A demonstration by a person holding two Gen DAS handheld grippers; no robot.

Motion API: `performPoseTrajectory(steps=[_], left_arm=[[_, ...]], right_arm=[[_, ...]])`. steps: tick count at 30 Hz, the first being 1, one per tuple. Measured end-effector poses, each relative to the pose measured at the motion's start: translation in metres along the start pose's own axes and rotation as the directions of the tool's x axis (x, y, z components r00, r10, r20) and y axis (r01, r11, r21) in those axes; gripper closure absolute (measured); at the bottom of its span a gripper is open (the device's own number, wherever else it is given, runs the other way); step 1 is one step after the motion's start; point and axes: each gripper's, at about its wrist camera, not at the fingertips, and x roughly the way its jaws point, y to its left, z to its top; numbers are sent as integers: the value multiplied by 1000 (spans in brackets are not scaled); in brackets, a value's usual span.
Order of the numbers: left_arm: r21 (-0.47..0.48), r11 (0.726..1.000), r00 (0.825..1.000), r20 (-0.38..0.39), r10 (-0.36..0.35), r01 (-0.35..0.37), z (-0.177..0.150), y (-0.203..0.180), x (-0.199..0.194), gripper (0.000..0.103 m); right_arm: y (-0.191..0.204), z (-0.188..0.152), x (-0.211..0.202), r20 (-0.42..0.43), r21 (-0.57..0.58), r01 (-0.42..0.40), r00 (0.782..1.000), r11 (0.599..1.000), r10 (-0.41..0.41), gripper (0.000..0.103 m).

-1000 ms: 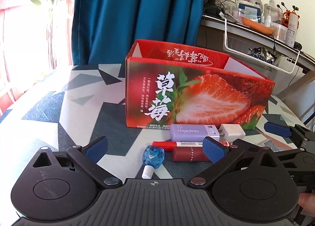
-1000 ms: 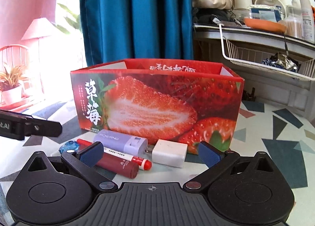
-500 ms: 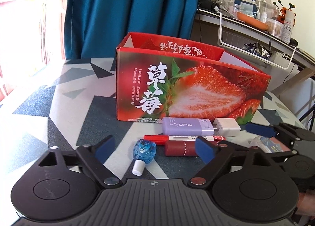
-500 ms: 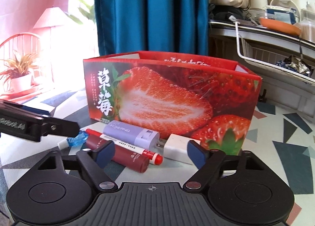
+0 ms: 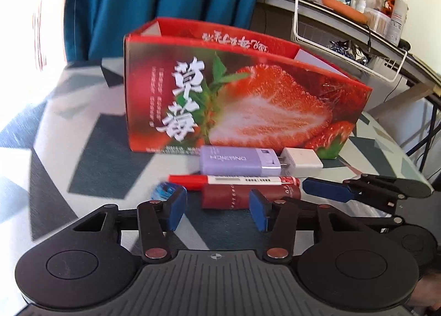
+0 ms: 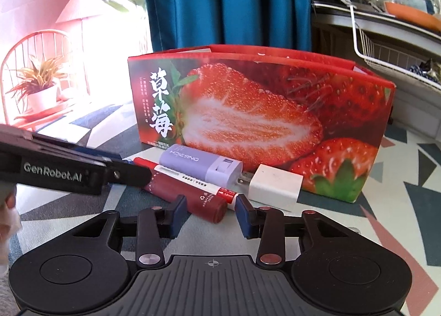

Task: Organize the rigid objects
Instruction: 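Grasp the dark red lipstick with the left gripper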

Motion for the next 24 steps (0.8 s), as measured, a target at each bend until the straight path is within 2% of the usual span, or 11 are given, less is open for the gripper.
performPoseTrajectory(steps=[6,9,13,16,24], left_arm=[[5,1000,1000,-5,1,-1,1,-1,5,50],[21,1000,1000,-9,6,-6,2,-5,8,50],[-6,1000,1000,-18,-10,10,2,-3,13,50],[-5,1000,999,-21,-28,28,2,-4,14,56],[-13,999,999,-19,-33,33,-1,-3,12,58]], right_arm=[[0,-1,2,-15,-11,-10,1000,1000,9,74],[1,0,3,-24,-15,-12,1000,1000,12,75],[1,0,3,-29,-14,-20,999,1000,19,76],[0,0,3,-30,-6,-26,999,1000,26,77],[-2,1,5,-39,10,-40,998,999,41,77]])
